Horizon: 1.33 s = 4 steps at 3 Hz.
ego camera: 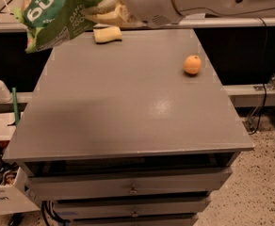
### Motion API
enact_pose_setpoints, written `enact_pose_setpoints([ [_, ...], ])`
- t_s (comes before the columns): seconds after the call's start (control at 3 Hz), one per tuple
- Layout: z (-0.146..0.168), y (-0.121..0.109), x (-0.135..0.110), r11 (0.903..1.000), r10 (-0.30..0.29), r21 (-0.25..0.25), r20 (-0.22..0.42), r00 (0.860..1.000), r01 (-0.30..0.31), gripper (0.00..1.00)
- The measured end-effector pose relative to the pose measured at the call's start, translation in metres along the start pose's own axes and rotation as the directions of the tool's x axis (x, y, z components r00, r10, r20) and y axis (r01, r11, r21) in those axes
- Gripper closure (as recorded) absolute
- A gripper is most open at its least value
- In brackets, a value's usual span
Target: Pick green rice chip bag
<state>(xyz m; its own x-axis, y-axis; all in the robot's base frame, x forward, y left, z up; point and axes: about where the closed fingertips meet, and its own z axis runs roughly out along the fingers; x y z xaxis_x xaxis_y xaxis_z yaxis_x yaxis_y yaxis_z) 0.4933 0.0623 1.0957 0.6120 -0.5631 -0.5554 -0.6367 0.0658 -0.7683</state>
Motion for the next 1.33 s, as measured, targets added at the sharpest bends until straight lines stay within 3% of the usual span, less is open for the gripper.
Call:
enact_pose_setpoints([
  [0.33, 0.0, 0.002, -0.002, 1.0, -0.005, -0.003, -0.003, 1.0, 0.005, 1.0],
  [0.67, -0.001, 0.017, 0.007, 0.9996, -0.001, -0.028, -0.028, 1.0, 0.0, 1.0],
  [1.0, -0.004, 0.043, 0.035, 0.998, 0.012, -0.06, -0.094, 0.996, -0.018, 1.0],
  [1.33, -0.004, 0.043, 0.035, 0.998, 0.013, -0.061, -0.095, 0.995, -0.018, 1.0],
])
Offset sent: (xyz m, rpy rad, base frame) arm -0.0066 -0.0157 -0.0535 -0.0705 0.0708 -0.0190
